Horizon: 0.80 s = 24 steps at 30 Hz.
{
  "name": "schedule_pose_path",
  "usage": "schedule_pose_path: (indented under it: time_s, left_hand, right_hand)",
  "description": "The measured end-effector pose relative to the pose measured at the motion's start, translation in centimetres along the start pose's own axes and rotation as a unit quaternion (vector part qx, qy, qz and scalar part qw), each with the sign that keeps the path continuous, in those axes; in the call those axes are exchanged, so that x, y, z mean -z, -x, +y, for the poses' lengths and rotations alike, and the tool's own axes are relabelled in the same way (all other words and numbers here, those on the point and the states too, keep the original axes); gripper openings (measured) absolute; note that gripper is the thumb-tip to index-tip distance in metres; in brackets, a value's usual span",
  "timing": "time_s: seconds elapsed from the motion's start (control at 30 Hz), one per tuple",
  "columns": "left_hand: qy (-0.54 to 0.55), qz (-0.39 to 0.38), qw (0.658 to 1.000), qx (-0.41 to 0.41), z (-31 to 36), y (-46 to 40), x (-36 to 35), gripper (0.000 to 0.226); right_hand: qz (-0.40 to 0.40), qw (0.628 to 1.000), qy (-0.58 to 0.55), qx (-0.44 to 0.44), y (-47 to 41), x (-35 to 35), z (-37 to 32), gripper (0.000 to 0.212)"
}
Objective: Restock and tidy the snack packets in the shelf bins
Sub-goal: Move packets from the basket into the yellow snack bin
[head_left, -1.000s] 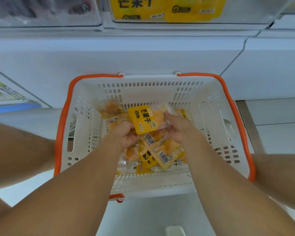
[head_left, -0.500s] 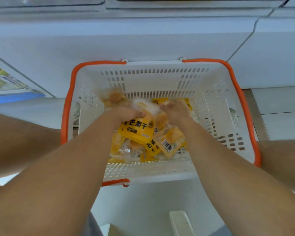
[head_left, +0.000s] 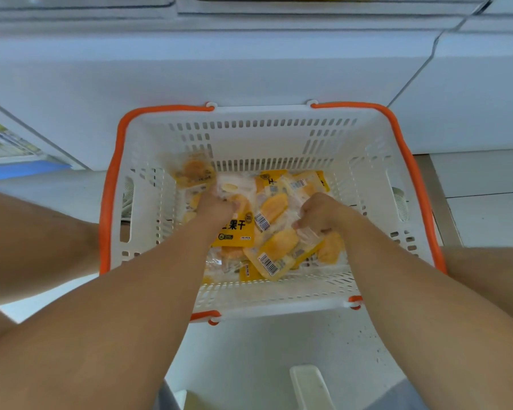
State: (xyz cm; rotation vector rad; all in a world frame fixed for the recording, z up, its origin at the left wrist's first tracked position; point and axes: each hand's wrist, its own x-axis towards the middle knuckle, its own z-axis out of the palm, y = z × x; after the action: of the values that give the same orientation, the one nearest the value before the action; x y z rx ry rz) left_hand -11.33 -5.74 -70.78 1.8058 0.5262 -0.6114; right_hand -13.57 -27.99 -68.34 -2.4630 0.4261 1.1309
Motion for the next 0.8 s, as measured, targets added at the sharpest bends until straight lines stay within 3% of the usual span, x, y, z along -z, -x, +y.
schedule_pose_path:
  time_s: [0.07, 0.13, 0.17, 0.23, 0.27, 0.33, 0.4, 0.47, 0.53, 0.57, 0.67, 0.73, 0.8]
  left_hand:
    - [-0.01, -0.006, 1.0, -0.004, 0.4, 0.3, -0.2, 0.056]
    - [-0.014, -0.022, 1.0, -0.01, 0.8, 0.4, -0.4, 0.048]
    - [-0.006, -0.04, 0.999, 0.0, 1.1, 0.5, -0.6, 0.048]
    - [-0.001, -0.061, 0.996, 0.059, 1.4, 0.6, -0.8, 0.056]
    - [0.014, -0.072, 0.993, 0.088, 1.4, 0.7, -0.9, 0.049]
    - [0.056, -0.084, 0.988, 0.117, 1.5, 1.5, -1.1, 0.015]
    - [0.118, -0.083, 0.977, 0.154, 0.8, 1.9, -1.2, 0.028]
    - [0.167, -0.134, 0.96, 0.178, 0.6, 2.6, -0.8, 0.04]
    - [0.103, -0.219, 0.959, 0.145, 0.5, 2.9, -0.6, 0.041]
    - [0.069, -0.226, 0.963, 0.13, 0.5, 3.1, -0.6, 0.041]
    - [0.021, -0.163, 0.979, 0.12, -0.4, 1.7, -1.2, 0.097]
    - [0.036, -0.162, 0.979, 0.115, -0.4, 1.1, -1.4, 0.109]
    - [0.063, -0.166, 0.975, 0.136, -0.3, 1.1, -1.5, 0.089]
  right_hand:
    - [-0.028, 0.974, -0.226, 0.009, 1.1, 1.3, -0.4, 0.011]
    - [-0.042, 0.902, -0.429, 0.025, 1.6, 2.4, -1.4, 0.035]
    - [-0.052, 0.874, -0.482, 0.029, 1.7, 2.8, -2.1, 0.04]
    - [-0.081, 0.842, -0.532, 0.03, 1.7, 2.8, -3.4, 0.028]
    - [-0.099, 0.834, -0.543, 0.029, 1.9, 2.6, -3.9, 0.023]
    - [-0.111, 0.852, -0.511, 0.04, 1.7, 1.8, -4.3, 0.028]
    - [-0.081, 0.902, -0.42, 0.056, 1.5, 0.8, -4.7, 0.021]
    - [-0.057, 0.924, -0.373, 0.057, 1.2, 0.1, -5.1, 0.018]
    - [-0.066, 0.909, -0.409, 0.049, 0.9, -0.3, -5.0, 0.022]
    - [-0.072, 0.893, -0.443, 0.042, 0.8, -0.4, -4.8, 0.026]
    - [-0.063, 0.845, -0.53, 0.036, 0.0, -0.5, -3.8, 0.045]
    - [0.017, 0.876, -0.48, 0.041, -0.5, -0.6, -3.3, 0.054]
    - [0.085, 0.925, -0.368, 0.041, -0.8, -1.1, -3.0, 0.07]
